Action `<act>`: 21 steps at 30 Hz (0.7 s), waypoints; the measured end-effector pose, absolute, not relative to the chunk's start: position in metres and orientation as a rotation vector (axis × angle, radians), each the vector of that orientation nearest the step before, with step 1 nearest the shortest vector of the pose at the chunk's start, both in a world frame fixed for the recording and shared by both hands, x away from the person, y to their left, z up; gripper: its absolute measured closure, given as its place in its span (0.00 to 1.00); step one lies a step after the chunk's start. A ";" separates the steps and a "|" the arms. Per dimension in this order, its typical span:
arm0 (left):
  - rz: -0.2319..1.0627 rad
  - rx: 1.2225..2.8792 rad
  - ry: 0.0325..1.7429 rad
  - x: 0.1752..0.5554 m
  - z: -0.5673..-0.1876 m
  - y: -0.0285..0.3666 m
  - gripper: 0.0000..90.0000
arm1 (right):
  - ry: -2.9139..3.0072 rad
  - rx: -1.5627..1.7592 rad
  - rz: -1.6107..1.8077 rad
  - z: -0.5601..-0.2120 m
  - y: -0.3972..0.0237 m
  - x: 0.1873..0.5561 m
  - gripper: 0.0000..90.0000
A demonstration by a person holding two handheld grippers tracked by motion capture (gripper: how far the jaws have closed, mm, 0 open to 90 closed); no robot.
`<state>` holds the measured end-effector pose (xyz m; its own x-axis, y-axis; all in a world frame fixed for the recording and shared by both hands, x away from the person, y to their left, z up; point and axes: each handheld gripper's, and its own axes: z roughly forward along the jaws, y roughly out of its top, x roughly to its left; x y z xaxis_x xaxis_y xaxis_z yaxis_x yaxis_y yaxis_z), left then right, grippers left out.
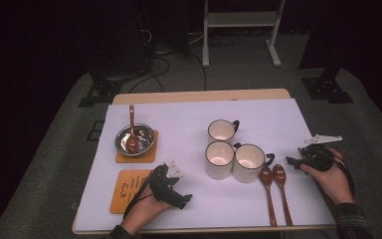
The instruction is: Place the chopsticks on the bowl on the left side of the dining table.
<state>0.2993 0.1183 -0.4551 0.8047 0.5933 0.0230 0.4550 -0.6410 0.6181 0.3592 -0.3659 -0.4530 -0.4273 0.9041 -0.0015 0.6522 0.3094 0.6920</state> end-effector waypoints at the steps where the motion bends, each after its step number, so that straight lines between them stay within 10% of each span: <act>1: 0.298 2.377 0.772 0.299 -0.455 0.118 0.01 | 2.192 1.387 0.879 -0.453 -0.366 0.359 0.29; 21: 0.298 2.377 0.771 0.299 -0.455 0.118 0.01 | 2.202 1.393 0.881 -0.453 -0.362 0.361 0.49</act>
